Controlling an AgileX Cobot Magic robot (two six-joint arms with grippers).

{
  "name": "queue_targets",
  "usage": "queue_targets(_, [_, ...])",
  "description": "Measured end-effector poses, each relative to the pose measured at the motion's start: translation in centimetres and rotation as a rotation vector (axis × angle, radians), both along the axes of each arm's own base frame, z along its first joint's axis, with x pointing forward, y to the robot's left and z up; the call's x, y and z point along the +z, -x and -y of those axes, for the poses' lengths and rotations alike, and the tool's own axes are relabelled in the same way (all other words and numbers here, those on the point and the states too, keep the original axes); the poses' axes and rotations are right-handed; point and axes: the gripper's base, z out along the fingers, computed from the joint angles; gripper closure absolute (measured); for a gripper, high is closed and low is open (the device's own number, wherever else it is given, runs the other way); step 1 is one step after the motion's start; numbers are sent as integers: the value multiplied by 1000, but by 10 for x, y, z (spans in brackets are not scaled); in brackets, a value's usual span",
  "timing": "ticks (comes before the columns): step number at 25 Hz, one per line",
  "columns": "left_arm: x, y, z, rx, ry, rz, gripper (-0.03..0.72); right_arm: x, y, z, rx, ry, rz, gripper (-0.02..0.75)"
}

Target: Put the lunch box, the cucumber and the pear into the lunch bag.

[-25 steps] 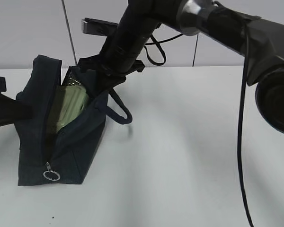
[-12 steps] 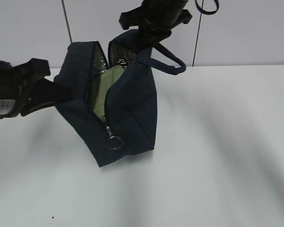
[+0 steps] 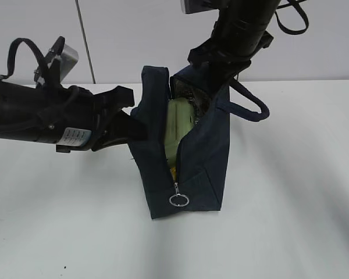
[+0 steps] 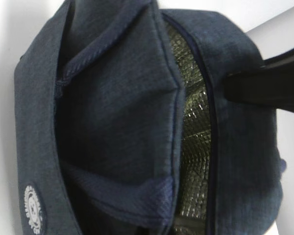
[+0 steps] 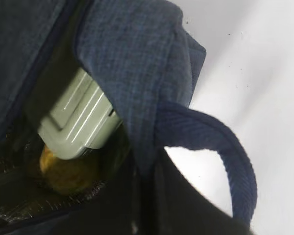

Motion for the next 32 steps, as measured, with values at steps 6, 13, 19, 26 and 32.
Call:
queue_targets(6, [-3, -3, 1, 29, 32, -30, 706, -3, -1, -2, 44, 0, 5, 622])
queue_targets(13, [-3, -3, 2, 33, 36, -32, 706, -3, -1, -6, 65, -43, 0, 190])
queue_targets(19, [-3, -3, 2, 35, 38, -33, 706, 22, 9, -2, 74, -62, 54, 203])
queue_targets(26, [-2, -3, 2, 32, 46, -37, 706, 88, 46, 11, 75, -114, 199, 217])
queue_targets(32, [-2, -4, 3, 42, 62, -48, 706, 131, 110, 35, 77, -142, 282, 225])
